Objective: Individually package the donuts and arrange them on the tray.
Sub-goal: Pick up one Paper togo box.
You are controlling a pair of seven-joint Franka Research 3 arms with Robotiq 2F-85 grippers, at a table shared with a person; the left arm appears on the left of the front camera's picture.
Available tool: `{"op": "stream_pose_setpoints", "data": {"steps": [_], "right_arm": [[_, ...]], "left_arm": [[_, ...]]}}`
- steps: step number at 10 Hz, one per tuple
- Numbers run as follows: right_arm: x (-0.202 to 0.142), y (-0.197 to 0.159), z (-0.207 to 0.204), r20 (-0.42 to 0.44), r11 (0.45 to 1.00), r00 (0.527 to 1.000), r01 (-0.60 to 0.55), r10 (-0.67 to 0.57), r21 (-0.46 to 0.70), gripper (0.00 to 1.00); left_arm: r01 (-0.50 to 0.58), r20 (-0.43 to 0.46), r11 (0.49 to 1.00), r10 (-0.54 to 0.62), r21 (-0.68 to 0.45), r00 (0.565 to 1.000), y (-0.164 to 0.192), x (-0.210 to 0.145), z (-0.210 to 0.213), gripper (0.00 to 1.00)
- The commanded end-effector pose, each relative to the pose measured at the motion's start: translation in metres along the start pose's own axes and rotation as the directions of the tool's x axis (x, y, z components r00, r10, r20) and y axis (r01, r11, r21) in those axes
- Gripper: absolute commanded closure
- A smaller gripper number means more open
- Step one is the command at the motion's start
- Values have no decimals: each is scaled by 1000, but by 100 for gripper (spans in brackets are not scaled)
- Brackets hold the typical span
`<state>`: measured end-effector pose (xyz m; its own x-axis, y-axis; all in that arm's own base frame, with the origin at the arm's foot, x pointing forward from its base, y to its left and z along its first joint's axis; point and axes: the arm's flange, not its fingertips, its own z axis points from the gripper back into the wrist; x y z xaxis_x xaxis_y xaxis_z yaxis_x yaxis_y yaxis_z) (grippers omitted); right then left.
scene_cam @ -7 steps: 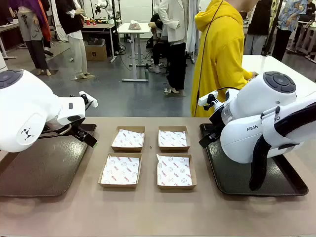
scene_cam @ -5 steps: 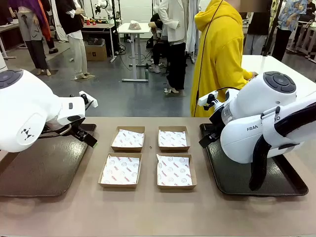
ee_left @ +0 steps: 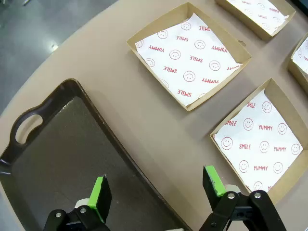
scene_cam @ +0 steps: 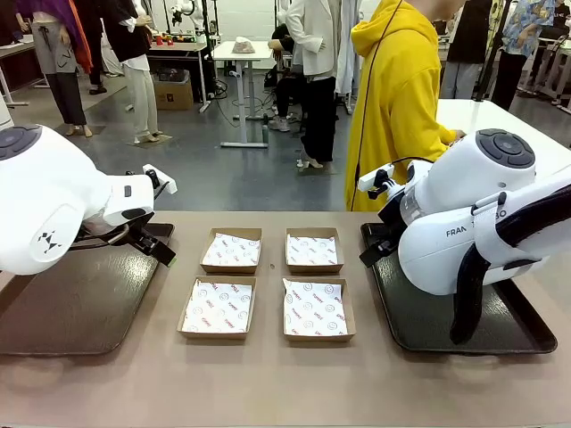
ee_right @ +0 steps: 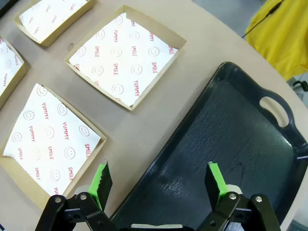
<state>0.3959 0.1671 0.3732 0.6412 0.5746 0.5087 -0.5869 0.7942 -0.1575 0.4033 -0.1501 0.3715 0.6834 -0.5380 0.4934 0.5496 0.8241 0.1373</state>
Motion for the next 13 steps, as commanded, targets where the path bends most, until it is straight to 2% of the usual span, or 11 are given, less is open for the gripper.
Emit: {"op": "stream_pose_setpoints", "data": {"steps": [1,8,9,10,13], "right_arm": [[0,0,0,0,1000,1000,0,0,0,0],[0,0,0,0,1000,1000,0,0,0,0],[-9,5,11,-41,999,999,-25,24,-28,0],[-19,12,28,-56,999,998,-36,34,-35,0],[-68,42,93,-150,993,983,-100,108,62,0]], "left_arm": [[0,0,1000,0,0,1000,0,0,0,0],[0,0,1000,0,0,1000,0,0,0,0],[0,0,1000,0,0,1000,0,0,0,0],[47,2,999,-48,22,999,-5,-11,18,0],[154,-23,988,-153,32,988,-22,-61,83,0]]}}
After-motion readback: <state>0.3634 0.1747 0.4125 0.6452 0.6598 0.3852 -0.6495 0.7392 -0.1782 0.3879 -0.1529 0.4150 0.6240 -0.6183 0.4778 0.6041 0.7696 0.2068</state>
